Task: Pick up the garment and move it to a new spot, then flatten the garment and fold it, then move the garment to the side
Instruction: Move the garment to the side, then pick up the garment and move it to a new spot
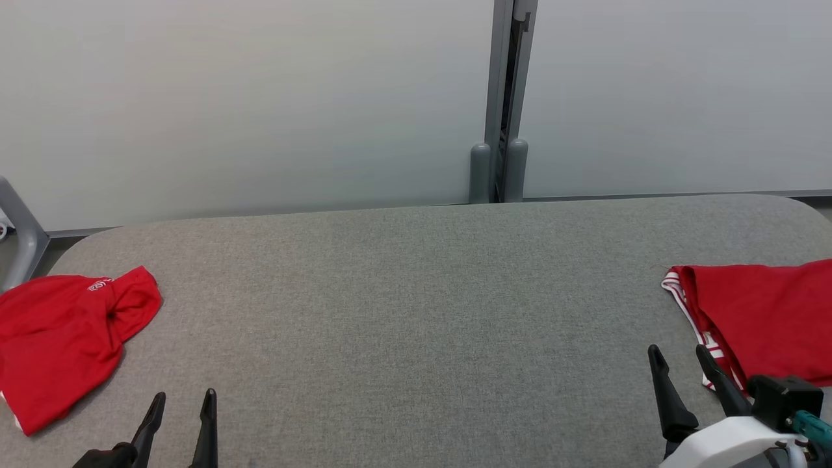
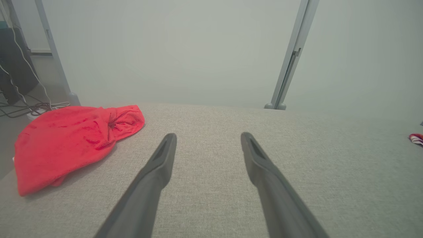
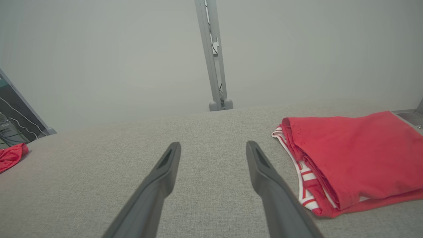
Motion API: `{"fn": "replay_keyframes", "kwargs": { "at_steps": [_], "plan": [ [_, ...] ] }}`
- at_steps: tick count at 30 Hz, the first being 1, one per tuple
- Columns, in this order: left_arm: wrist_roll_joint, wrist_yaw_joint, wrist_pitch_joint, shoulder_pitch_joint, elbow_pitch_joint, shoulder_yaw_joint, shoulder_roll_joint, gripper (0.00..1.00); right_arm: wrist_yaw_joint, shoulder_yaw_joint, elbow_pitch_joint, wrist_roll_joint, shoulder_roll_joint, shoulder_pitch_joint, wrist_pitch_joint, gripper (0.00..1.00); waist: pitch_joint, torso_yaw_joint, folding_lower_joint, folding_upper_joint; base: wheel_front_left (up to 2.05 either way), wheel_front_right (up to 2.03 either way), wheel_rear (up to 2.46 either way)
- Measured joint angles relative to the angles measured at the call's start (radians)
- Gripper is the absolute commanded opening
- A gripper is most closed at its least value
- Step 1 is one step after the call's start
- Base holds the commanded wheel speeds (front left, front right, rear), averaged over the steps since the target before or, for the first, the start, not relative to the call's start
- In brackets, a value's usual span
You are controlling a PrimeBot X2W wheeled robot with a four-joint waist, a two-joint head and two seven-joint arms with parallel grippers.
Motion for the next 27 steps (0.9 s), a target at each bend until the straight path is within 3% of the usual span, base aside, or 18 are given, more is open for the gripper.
{"fn": "replay_keyframes", "kwargs": {
  "at_steps": [13, 27],
  "plan": [
    [0.01, -0.026, 0.0, -0.002, 0.012, 0.023, -0.013, 1.0, 0.0, -0.015, 0.019, 0.017, 0.0, 0.007, -0.023, 1.0, 0.005, 0.03, 0.0, 0.0, 0.0, 0.0, 0.0],
    [0.01, -0.026, 0.006, 0.017, 0.003, 0.036, 0.012, 1.0, 0.0, 0.027, 0.045, 0.039, 0.0, 0.015, -0.045, 1.0, 0.002, 0.281, 0.0, 0.0, 0.0, 0.0, 0.0]
  ]
}}
